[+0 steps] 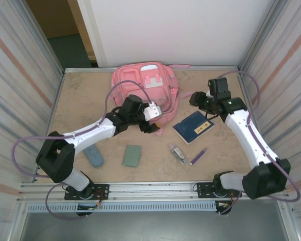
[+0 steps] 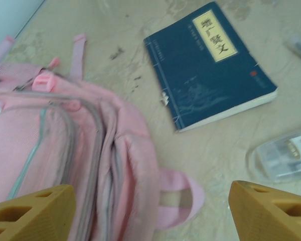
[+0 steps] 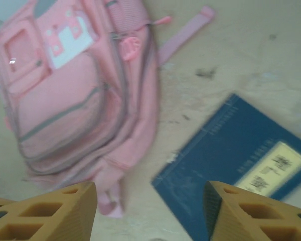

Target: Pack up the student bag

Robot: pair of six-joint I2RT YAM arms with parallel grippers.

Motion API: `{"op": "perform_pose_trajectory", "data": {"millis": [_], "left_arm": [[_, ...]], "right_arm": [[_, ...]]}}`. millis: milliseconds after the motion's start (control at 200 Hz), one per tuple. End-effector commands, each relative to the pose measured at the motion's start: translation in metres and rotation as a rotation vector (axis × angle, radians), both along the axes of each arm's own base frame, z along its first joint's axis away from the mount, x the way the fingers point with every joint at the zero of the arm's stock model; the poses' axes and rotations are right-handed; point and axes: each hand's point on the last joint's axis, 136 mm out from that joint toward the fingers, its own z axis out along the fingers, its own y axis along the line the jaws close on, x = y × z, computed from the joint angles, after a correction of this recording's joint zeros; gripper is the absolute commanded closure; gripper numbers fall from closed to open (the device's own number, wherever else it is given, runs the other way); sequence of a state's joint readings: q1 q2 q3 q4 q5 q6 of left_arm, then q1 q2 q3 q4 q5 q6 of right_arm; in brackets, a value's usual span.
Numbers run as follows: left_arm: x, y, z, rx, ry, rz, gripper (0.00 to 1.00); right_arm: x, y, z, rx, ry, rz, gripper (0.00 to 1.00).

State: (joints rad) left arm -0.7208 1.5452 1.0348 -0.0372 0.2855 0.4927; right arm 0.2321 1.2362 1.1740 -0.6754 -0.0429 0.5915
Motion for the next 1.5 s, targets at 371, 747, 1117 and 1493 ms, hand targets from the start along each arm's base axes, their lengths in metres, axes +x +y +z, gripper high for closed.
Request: {"op": "perform_pose_trajectory", "data": {"millis": [371, 747, 1117, 1493], "left_arm": [[-0.019, -0.049, 0.008, -0.119, -0.046, -0.053, 0.22], [-0.013, -0.105, -0.004, -0.267, 0.221, -0.002, 0.22], [0.019, -0.134, -0.084, -0.044, 0.570, 0.229, 0.24], [0.027, -0.138, -0.144, 0.149, 0.745, 0.361, 0.24]], "right_arm": [[-0.075, -0.072, -0.040, -0.012, 0.059, -0.199, 0.01], [-0.060, -0.060, -0.103, 0.238, 0.284, -0.197, 0.24], [-0.042, -0.057, -0.154, 0.257, 0.364, -0.172, 0.53], [-0.046, -0.057, -0.206, 0.205, 0.529, -0.139, 0.78]]}}
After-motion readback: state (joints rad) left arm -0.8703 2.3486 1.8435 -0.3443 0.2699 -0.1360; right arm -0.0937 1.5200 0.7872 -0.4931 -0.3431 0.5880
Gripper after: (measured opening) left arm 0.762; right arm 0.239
